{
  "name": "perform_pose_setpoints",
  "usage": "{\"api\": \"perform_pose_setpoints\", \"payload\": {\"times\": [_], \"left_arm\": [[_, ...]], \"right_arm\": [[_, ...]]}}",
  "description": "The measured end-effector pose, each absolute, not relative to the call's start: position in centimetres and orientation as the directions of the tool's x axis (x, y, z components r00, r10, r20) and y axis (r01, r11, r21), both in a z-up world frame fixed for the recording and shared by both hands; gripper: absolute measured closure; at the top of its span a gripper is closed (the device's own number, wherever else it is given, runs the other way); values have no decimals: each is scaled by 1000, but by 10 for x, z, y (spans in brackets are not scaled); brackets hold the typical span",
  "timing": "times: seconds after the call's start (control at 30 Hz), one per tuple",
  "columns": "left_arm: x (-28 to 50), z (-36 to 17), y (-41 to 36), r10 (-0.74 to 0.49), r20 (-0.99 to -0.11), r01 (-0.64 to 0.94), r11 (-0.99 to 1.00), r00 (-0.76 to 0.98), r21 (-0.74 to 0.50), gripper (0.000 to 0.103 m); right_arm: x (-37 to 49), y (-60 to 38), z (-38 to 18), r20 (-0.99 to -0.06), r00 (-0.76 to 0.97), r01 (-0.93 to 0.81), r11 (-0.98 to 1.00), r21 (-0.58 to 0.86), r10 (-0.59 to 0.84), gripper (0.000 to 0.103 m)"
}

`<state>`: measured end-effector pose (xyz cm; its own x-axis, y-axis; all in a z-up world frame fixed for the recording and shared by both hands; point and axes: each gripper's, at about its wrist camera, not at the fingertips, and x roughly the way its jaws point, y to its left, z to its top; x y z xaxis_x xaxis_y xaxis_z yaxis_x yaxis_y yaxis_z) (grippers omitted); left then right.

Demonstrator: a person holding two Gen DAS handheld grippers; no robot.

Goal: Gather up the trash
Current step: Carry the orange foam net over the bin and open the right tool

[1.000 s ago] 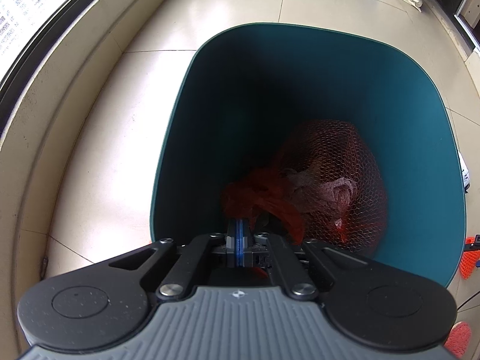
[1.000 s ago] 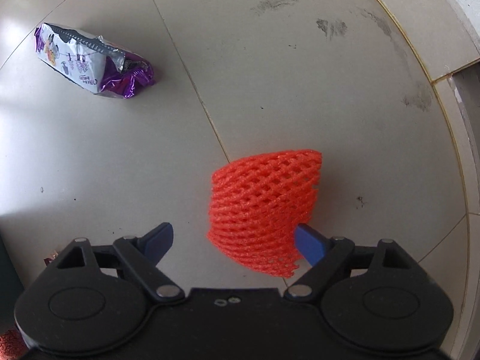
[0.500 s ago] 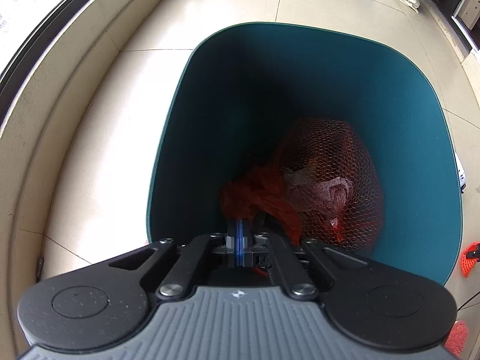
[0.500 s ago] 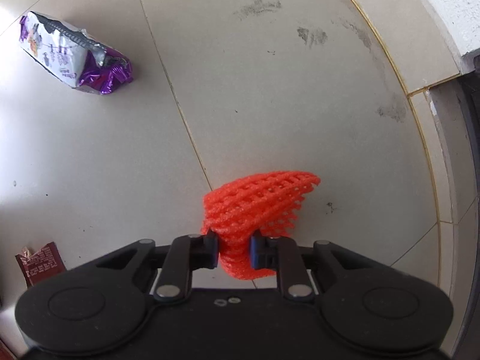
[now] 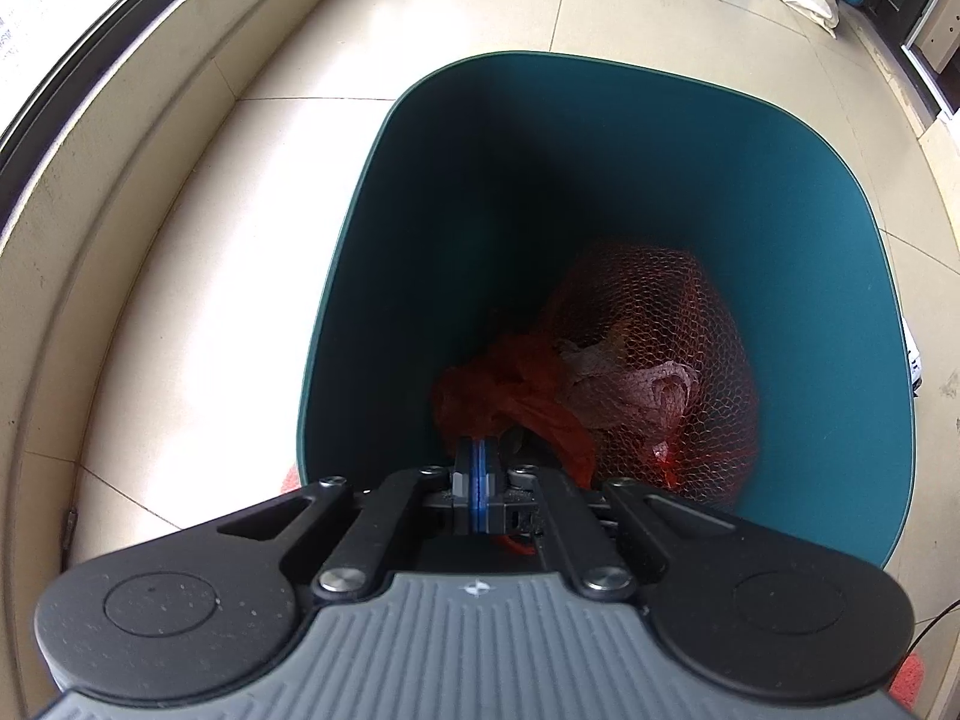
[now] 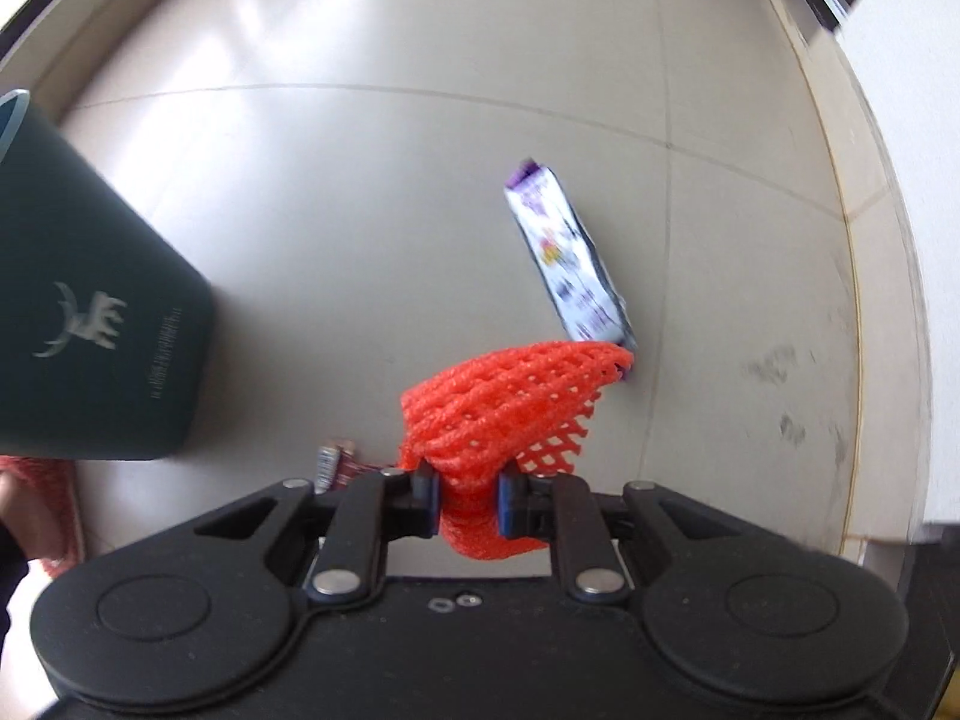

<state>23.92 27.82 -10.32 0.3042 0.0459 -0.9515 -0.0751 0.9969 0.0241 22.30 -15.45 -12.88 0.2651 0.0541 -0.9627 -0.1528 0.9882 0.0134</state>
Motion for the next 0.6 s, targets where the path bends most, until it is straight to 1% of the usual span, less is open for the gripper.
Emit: {"api": "perform_pose_setpoints", "payload": {"times": [0.17, 0.3, 0.43, 0.5, 0.6], "left_arm": [[238, -103, 279, 46, -951, -75, 997, 307, 24, 103], [237, -102, 280, 44, -950, -80, 997, 308, 20, 103], [237, -101, 282, 40, -951, -84, 996, 308, 15, 103], [237, -100, 283, 37, -950, -83, 996, 308, 12, 103], [237, -99, 285, 27, -951, -85, 996, 309, 1, 103]], "right_arm": [[220, -100, -48, -907, 360, -321, 942, 98, 217, 88], [218, -57, -1, -850, 395, -434, 886, 162, 349, 88], [218, -13, 23, -812, 380, -538, 820, 196, 443, 88], [219, 11, 31, -805, 380, -578, 797, 178, 456, 88], [228, 41, 27, -812, 363, -621, 768, 156, 458, 87]]}}
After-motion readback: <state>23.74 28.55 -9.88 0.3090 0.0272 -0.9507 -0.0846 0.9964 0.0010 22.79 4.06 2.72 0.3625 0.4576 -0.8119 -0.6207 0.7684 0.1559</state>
